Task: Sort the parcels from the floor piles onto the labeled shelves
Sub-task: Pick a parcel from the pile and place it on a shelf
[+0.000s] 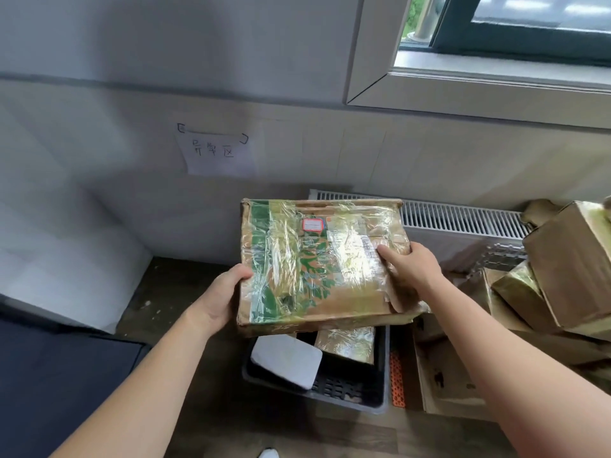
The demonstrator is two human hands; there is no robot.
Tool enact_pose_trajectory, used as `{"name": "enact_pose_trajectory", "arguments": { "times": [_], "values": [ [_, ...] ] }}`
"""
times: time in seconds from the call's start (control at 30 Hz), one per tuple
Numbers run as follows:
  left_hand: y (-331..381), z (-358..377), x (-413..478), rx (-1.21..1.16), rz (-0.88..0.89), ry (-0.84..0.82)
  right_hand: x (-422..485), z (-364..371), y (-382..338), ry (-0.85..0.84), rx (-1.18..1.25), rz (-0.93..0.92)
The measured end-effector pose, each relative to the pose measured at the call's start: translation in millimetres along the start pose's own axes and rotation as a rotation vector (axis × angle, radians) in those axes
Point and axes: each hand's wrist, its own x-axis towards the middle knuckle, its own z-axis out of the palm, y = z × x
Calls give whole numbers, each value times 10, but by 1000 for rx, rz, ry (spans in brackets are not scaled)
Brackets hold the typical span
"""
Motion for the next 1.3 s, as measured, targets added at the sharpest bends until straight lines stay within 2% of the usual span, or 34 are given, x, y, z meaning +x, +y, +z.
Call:
{"name": "enact_pose_trajectory", "arguments": {
  "times": [0.23, 0.33, 0.7, 0.9, 1.3],
  "values": [
    [248, -157, -194, 125, 9, 209, -90, 99, -446, 27, -25, -65],
    [327, -297, -400, 195, 25, 372, -195, 234, -760, -12, -45, -122],
    [335, -704, -1676, 81, 128, 864, -814, 799, -1821, -229, -75, -485],
    [123, -835, -2377, -67, 117, 996, -1295, 1023, -2142, -379, -152, -599],
    [-169, -1282, -3620, -106, 142, 1198, -2476, 1579, -2806, -586, -227, -775]
  ]
}}
